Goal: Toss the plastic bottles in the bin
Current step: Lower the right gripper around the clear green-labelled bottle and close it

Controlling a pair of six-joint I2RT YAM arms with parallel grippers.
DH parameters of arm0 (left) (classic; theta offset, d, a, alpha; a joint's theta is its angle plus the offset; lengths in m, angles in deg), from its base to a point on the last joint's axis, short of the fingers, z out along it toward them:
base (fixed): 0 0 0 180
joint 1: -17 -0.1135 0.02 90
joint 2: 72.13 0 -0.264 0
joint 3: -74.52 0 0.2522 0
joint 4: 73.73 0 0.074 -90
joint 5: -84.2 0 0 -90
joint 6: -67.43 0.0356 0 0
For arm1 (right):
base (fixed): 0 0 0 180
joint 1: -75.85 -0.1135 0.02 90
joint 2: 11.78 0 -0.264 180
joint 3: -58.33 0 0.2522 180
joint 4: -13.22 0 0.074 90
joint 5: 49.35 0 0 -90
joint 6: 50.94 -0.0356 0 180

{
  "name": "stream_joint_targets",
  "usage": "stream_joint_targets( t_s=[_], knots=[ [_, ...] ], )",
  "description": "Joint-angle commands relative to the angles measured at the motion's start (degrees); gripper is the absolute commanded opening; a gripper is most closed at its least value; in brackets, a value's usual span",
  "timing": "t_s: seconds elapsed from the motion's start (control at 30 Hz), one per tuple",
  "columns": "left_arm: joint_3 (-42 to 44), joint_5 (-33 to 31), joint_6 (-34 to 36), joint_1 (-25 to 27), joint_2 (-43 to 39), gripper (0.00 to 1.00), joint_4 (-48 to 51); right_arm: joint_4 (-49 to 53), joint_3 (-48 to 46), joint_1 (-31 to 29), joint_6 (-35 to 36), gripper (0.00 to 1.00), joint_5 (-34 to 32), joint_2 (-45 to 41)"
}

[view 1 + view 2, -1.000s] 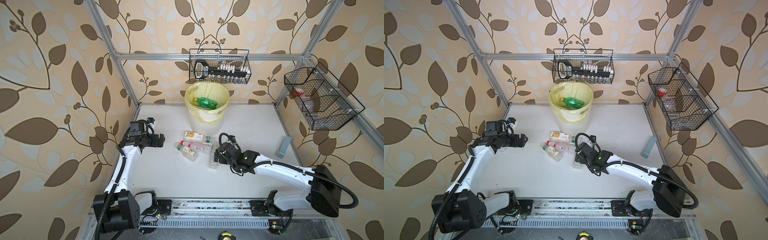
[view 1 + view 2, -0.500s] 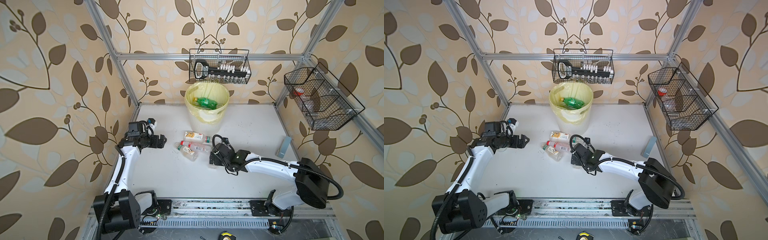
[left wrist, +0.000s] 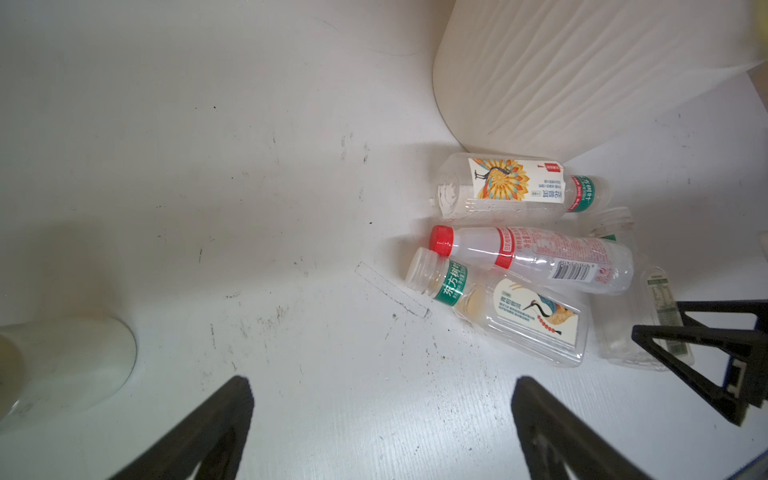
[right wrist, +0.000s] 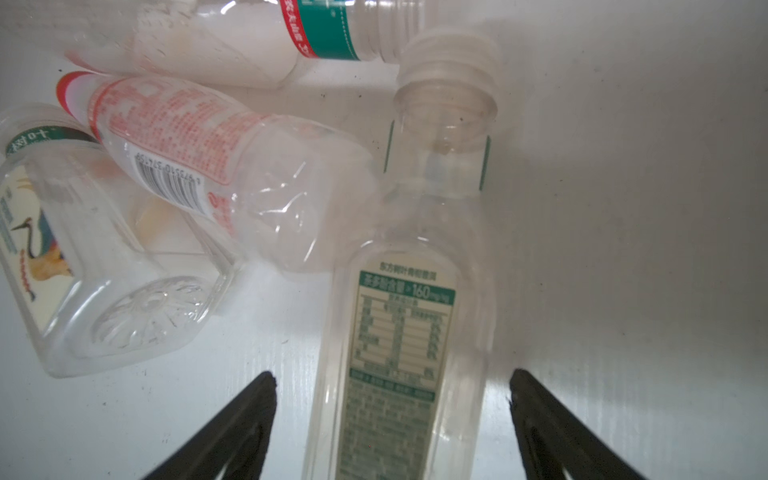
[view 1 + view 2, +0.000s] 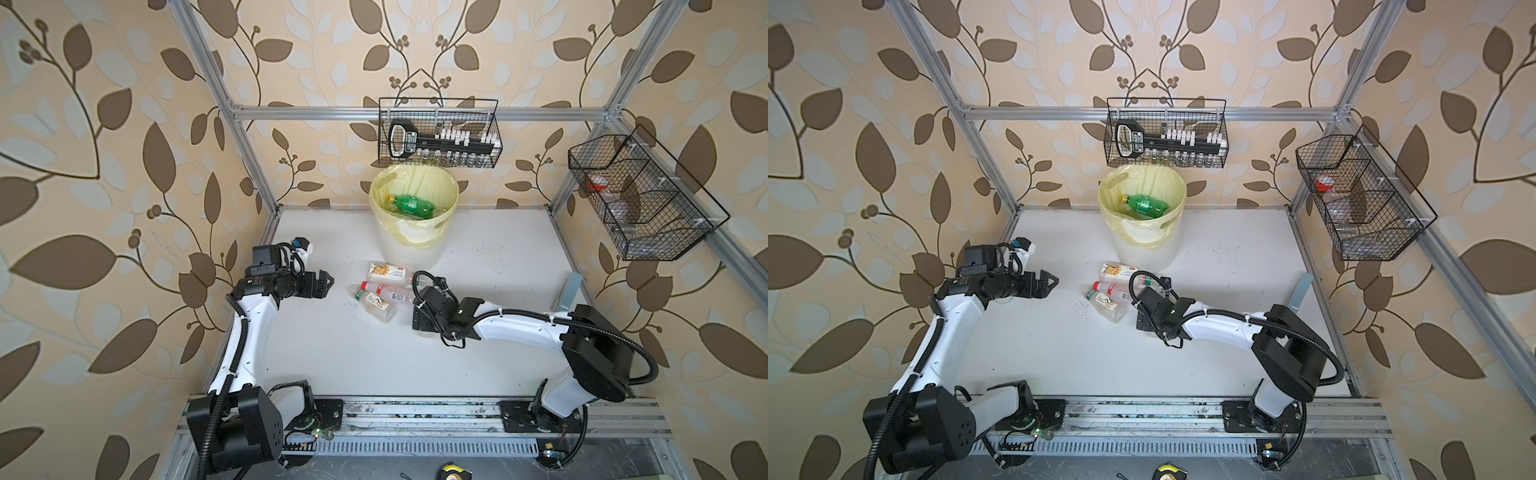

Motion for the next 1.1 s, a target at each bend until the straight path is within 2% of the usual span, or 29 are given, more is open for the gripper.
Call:
stream_joint_targets(
  t_s=[0.0, 0.03, 0.13, 0.3, 0.5, 1.07],
  knots=[
    [-0.18, 2.73, 1.55, -0.88, -1.4, 0.99, 0.91, 1.4, 1.83, -0.4, -1.42, 0.84, 0.27, 2.02],
    [-0.11, 3.07, 1.55, -1.11, -1.4, 0.99, 0.91, 1.45, 1.97, -0.44, -1.43, 0.83, 0.3, 2.31],
    [-0.16, 3.56, 1.55, -1.51, -1.4, 0.99, 0.96, 2.06, 2.3, -0.46, -1.93, 0.69, 0.31, 3.3],
    [-0.32, 4.63, 1.37, -2.11, -1.49, 0.99, 1.27, 2.28, 2.19, -0.48, -2.55, 0.57, 0.21, 3.71],
    [-0.23, 5.34, 1.37, -2.78, -1.59, 0.99, 1.36, 2.7, 1.41, -0.53, -2.83, 0.52, -0.14, 2.58],
    [-1.49, 7.43, 0.59, -4.76, -0.67, 0.99, 3.02, 2.28, -3.83, -0.12, -3.1, 0.5, -1.23, -6.18]
  ],
)
